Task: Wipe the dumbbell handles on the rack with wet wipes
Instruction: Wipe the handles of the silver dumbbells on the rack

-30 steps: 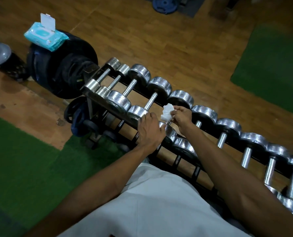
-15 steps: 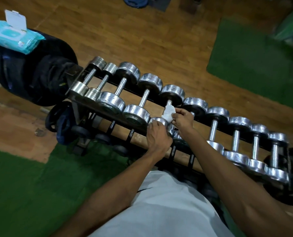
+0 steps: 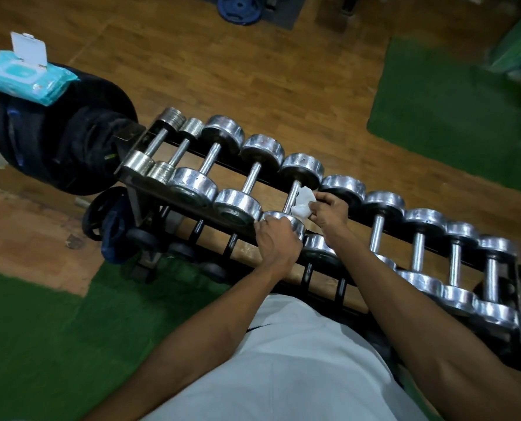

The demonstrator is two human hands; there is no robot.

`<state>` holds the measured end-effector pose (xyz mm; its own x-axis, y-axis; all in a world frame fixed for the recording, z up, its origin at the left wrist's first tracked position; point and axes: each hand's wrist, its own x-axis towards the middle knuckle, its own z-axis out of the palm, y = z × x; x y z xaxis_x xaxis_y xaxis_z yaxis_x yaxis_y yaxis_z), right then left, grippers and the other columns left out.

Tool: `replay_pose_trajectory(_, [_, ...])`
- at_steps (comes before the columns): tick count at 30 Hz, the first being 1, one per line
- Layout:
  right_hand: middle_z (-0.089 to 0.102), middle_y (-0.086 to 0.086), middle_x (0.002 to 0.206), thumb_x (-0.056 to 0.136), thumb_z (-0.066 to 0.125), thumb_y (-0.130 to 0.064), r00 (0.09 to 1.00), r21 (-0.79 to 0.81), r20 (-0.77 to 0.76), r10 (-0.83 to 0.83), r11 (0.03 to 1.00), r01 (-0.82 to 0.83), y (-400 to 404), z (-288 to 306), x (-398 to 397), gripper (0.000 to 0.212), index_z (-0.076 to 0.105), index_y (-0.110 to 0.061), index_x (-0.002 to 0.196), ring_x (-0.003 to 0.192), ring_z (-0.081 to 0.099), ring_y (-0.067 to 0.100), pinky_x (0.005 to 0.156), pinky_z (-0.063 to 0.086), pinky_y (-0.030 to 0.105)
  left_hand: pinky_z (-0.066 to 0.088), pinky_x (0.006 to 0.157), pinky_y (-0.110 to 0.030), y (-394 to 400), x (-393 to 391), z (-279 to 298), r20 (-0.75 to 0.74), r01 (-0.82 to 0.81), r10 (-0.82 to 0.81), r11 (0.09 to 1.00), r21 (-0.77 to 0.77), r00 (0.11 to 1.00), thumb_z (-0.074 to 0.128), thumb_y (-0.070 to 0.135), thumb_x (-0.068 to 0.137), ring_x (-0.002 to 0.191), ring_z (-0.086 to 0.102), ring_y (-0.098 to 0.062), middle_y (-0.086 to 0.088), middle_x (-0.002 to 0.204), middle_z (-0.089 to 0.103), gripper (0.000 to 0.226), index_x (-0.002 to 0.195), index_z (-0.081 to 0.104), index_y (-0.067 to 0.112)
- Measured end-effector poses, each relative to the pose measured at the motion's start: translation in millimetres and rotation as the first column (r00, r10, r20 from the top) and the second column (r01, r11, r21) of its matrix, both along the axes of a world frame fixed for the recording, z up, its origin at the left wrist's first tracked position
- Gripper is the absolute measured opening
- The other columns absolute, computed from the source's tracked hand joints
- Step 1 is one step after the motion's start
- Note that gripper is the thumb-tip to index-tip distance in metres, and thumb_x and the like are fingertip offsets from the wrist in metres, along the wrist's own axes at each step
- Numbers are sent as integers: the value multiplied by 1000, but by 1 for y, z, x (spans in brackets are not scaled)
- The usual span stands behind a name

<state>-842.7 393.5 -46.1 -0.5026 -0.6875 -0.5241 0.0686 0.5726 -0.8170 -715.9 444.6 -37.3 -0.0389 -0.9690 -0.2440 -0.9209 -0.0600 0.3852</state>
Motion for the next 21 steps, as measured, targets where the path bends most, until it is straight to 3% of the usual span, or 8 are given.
replay_pose_trajectory(4, [77,-2,91,84,68,5,983,-33,-132,127,991,-132,-4,-10,-11,32,74,-27,80,89,74,19,77,63,40,55,82,-36,-9,-4,10,52,-63,62,998,31,997,74,38,87,85,69,-22,-4,93,70,23,93,69,16])
replay_pose_trajectory(6, [77,-5,89,83,73,0,965,1,-177,192,981,-195,-7,-14,-18,28,76,-28,81,88,75,17,82,63,42,55,79,-34,-9,-8,12,77,-92,89,995,32,993,76,36,87,84,70,-21,-3,93,70,23,95,70,16])
replay_pose_trajectory(9, [78,-2,89,82,75,-3,941,12,-196,277,960,-280,-11,-17,-25,22,81,-21,92,84,74,15,81,63,37,56,79,-35,-6,-16,15,104,-127,126,992,6,987,79,38,87,89,71,-22,-4,96,71,27,98,69,15])
replay_pose_trajectory(12, [75,-3,83,85,71,0,899,-5,-183,398,914,-406,-12,-18,-28,22,80,-19,91,72,67,12,65,55,24,57,76,-35,-2,-23,15,111,-181,180,983,-3,977,80,36,87,90,72,-23,-5,96,71,27,98,68,14])
replay_pose_trajectory(14, [76,-5,85,86,71,-5,859,3,-189,476,875,-485,-15,-22,-32,18,82,-18,92,76,69,15,68,57,31,57,73,-34,-1,-28,17,97,-234,233,972,-2,968,80,34,87,89,72,-23,-5,95,71,27,99,67,14])
replay_pose_trajectory(17, [75,-4,101,88,61,-6,726,80,-259,637,763,-641,-19,-26,-36,31,81,-18,108,88,69,19,73,56,33,50,67,-30,0,-33,19,76,-300,299,954,-2,951,79,30,87,89,72,-23,-5,96,71,21,94,64,15])
replay_pose_trajectory(21, [76,2,118,90,60,-3,486,78,-398,778,557,-827,-24,-31,-34,33,79,-13,116,110,69,17,96,57,39,45,65,-30,1,-38,17,97,-339,337,941,10,937,76,33,90,90,71,-25,-6,95,72,22,92,65,14])
